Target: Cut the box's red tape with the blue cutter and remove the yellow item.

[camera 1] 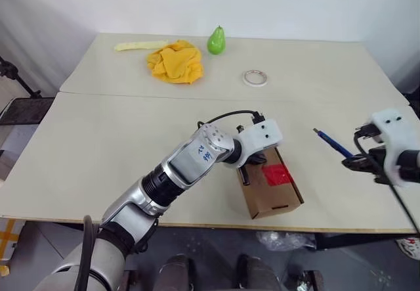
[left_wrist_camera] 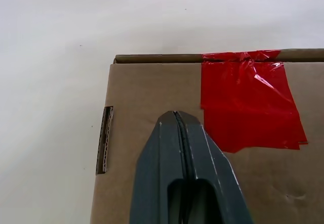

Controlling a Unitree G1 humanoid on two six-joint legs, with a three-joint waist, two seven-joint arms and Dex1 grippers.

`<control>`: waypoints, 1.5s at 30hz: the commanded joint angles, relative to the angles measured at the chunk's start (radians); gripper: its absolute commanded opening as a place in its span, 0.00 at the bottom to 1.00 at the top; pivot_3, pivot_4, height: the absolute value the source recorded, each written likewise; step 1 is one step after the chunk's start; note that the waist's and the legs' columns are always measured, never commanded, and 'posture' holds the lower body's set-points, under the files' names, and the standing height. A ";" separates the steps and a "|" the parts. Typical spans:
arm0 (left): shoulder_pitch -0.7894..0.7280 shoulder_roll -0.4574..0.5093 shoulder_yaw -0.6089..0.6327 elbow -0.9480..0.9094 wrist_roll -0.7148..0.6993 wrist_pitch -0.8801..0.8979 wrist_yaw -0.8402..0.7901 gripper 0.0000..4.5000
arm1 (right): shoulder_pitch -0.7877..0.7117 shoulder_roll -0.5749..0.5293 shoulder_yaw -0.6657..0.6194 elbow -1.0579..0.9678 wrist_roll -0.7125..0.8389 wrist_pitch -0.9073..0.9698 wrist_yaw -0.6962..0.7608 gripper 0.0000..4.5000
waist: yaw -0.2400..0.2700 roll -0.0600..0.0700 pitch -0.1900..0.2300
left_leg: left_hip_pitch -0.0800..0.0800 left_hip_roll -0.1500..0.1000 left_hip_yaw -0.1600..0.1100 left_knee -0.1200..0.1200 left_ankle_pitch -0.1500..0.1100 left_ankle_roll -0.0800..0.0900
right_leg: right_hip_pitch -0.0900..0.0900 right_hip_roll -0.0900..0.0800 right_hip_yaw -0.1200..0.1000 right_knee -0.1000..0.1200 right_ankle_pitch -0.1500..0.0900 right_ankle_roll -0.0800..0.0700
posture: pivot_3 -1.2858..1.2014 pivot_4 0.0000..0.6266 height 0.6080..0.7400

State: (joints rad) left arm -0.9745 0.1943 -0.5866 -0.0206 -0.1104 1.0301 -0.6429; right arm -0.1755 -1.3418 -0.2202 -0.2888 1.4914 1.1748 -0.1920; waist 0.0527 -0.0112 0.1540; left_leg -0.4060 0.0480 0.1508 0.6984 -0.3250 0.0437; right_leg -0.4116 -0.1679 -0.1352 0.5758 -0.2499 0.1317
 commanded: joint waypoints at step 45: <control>0.240 0.112 0.242 -0.134 -0.193 0.156 -0.007 0.00 | -0.314 0.601 0.232 -0.113 -0.748 0.221 0.356 0.00 | -0.030 0.008 0.016 | -0.014 -0.001 0.007 0.003 0.008 -0.006 | -0.021 0.006 0.005 0.018 0.000 0.000 | 0.52 0.24 1.00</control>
State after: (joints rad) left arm -0.7278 0.3115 -0.3514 -0.1447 -0.3092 1.2243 -0.6563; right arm -0.4774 -0.7693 0.0278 -0.3646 0.7350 1.3646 0.1627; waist 0.0222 -0.0031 0.1701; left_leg -0.4196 0.0470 0.1573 0.7012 -0.3174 0.0379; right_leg -0.4325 -0.1616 -0.1307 0.5934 -0.2496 0.1317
